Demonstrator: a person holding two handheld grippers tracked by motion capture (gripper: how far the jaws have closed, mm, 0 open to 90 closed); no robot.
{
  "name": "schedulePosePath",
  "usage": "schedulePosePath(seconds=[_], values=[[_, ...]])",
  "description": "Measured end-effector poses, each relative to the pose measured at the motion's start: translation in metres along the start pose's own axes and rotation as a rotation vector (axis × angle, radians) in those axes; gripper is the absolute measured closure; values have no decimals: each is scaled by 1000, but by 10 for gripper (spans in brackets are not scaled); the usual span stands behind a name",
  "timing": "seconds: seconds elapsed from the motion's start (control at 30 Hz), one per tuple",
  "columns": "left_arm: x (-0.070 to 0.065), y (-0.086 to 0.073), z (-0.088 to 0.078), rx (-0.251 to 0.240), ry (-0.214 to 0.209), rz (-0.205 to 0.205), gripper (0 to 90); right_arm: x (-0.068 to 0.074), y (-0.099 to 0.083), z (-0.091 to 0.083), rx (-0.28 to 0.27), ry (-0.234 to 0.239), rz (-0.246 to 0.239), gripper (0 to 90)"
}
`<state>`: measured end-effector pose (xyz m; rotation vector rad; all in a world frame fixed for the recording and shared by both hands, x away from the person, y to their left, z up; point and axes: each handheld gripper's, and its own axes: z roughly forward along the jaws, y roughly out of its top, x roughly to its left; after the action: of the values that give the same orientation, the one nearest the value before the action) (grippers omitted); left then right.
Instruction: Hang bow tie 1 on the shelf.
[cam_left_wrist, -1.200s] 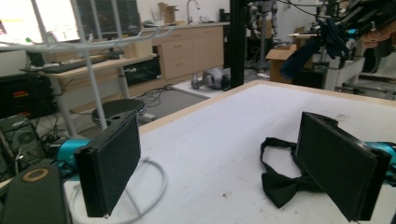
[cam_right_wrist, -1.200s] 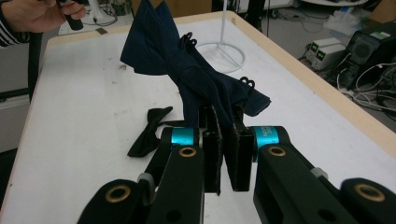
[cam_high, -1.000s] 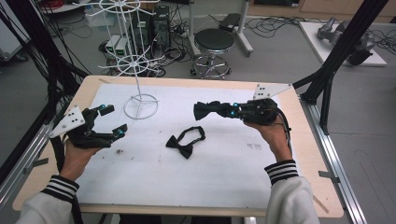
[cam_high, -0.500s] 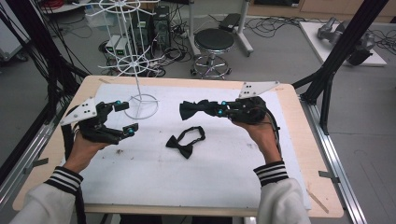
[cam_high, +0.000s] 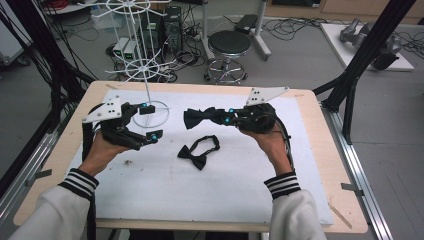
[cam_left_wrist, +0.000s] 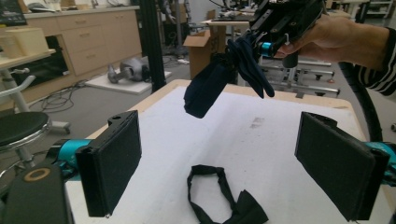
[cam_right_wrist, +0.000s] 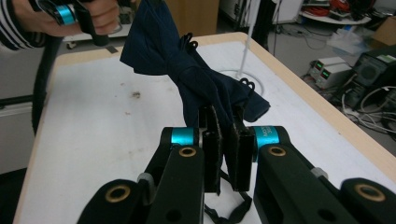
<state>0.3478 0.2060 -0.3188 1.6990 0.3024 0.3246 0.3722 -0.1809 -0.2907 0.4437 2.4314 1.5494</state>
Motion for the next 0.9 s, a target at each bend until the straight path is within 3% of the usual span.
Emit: schedulePosePath(seconds=[0.37,0.6,0.77,0.8,0.9], values=[[-4,11,21,4,-74,-3,172,5,3,4,-25,7,-6,864],[-6,15,36,37,-120,7,210,10,4,11,-17,15,-18,864],[-8,16,45,46,-149,8,278,11,5,15,-17,22,-32,863],[-8,17,47,49,-157,10,328,12,5,16,-9,18,-33,863],[-9,17,49,59,-150,8,373,12,5,18,-6,24,-39,863]])
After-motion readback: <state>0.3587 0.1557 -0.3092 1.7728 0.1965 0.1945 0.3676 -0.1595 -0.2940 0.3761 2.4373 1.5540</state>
